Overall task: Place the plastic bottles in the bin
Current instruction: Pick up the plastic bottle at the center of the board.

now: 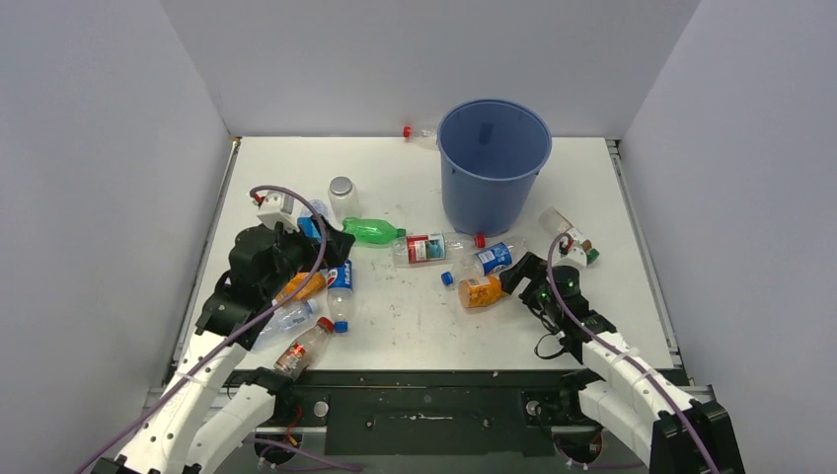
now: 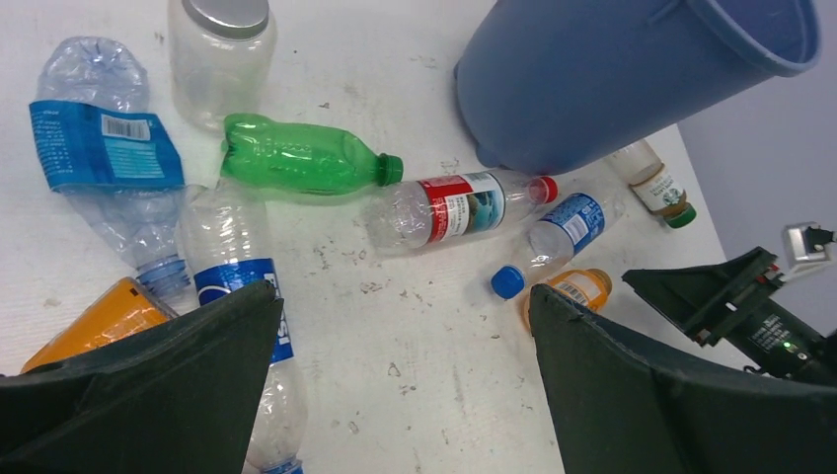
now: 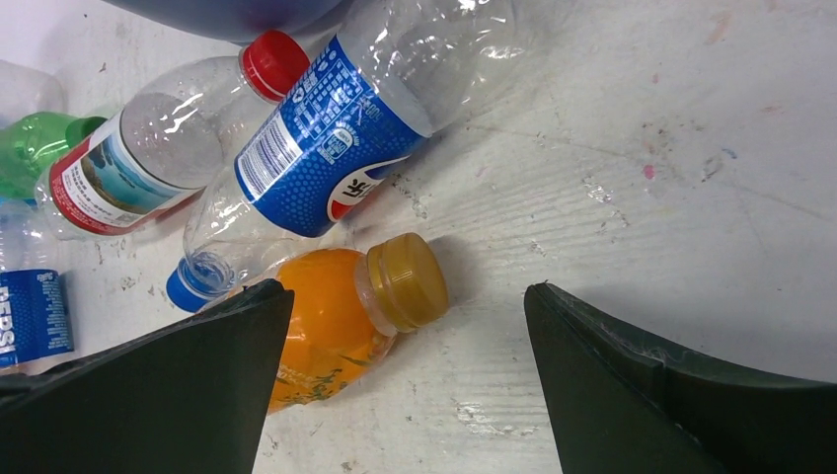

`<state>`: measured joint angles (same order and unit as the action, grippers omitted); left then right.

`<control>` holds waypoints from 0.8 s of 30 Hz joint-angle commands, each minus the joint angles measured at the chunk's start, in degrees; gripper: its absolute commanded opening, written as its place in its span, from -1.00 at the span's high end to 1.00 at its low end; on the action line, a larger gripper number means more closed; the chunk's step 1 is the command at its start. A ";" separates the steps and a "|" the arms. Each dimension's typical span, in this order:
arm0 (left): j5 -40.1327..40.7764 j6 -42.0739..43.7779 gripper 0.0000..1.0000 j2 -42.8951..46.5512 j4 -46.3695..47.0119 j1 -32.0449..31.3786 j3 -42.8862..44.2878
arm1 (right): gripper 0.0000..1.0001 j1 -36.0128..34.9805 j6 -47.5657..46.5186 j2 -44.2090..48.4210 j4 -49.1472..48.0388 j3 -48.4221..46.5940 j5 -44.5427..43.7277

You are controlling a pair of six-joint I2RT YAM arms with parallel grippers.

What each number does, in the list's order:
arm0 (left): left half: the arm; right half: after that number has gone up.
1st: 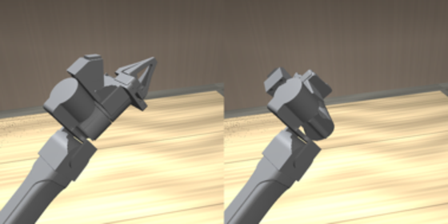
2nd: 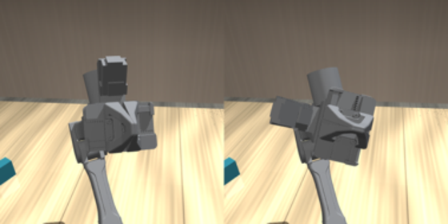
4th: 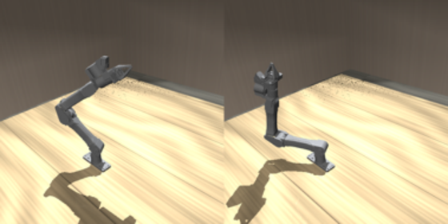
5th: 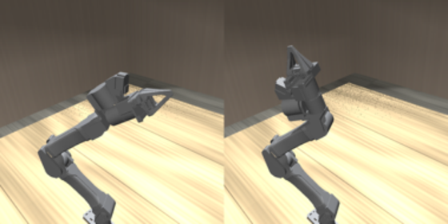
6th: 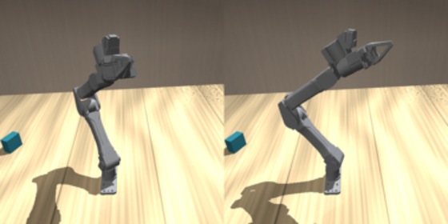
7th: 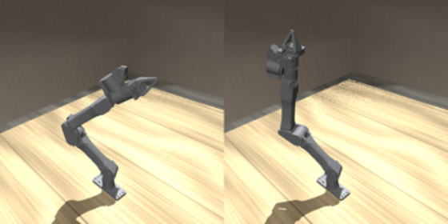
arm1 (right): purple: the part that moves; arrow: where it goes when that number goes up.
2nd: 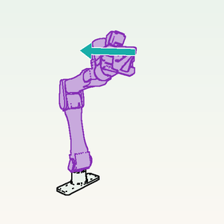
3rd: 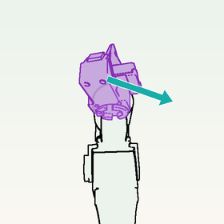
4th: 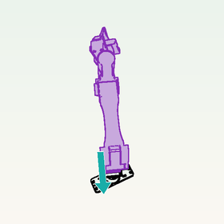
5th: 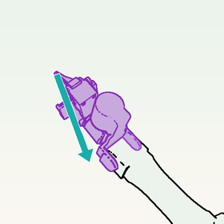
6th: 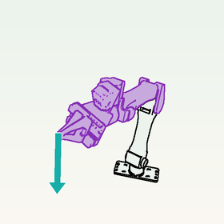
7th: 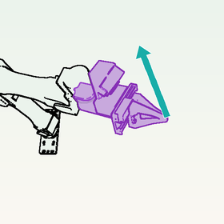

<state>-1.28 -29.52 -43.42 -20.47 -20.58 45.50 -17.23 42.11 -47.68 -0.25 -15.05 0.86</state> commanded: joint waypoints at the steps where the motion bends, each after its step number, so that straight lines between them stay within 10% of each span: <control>1: -4.31 0.86 -0.92 1.95 5.78 -0.32 -1.15 | -0.82 -1.31 2.18 -4.05 -7.01 -0.74 0.82; 24: -1.20 2.84 -0.93 0.70 2.96 -6.58 -0.42 | -0.83 -9.03 29.94 -18.86 -18.24 3.80 -5.22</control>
<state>-4.32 -27.90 -43.57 -18.24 -26.04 43.97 -25.36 69.71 -63.16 -17.82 -11.77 -2.15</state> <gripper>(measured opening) 0.962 0.952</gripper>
